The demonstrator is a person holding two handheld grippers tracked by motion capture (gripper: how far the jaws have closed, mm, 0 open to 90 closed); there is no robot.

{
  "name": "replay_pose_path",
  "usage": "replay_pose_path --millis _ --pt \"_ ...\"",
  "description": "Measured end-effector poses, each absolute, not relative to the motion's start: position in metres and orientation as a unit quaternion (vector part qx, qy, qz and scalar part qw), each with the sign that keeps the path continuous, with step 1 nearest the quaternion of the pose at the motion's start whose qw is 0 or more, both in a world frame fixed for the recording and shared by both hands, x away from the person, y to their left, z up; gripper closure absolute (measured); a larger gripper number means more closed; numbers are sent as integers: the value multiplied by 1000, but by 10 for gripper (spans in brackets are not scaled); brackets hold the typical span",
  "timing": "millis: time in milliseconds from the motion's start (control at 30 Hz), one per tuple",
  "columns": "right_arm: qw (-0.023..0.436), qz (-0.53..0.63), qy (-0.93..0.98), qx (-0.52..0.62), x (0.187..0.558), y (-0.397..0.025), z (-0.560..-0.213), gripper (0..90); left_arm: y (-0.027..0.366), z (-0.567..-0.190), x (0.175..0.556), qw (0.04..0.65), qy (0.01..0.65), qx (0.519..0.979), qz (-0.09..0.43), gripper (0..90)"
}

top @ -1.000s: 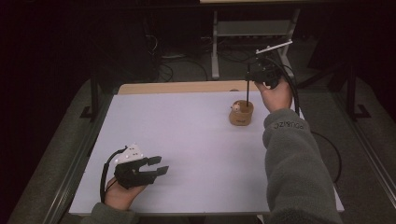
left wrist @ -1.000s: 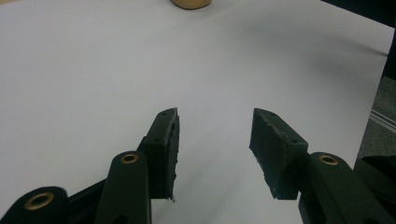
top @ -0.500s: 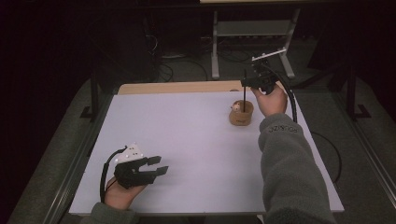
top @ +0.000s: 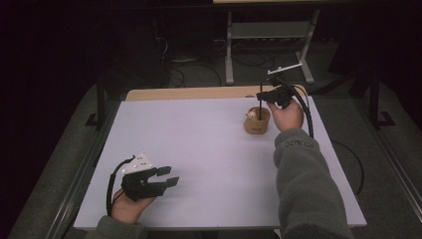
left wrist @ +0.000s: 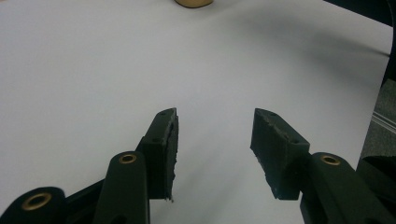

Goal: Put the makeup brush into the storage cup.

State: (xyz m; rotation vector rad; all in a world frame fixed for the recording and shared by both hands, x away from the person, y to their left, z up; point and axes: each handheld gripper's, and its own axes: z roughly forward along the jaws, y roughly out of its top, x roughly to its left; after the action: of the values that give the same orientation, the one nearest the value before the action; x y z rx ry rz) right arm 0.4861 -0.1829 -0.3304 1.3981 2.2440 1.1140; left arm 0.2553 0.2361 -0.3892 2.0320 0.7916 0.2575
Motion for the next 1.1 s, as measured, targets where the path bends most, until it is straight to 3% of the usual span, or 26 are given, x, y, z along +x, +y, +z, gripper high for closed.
replay_pose_path --millis 1100 --pt "134 371 783 481 479 -186 -346 792 238 -389 256 461 326 819 102 505"
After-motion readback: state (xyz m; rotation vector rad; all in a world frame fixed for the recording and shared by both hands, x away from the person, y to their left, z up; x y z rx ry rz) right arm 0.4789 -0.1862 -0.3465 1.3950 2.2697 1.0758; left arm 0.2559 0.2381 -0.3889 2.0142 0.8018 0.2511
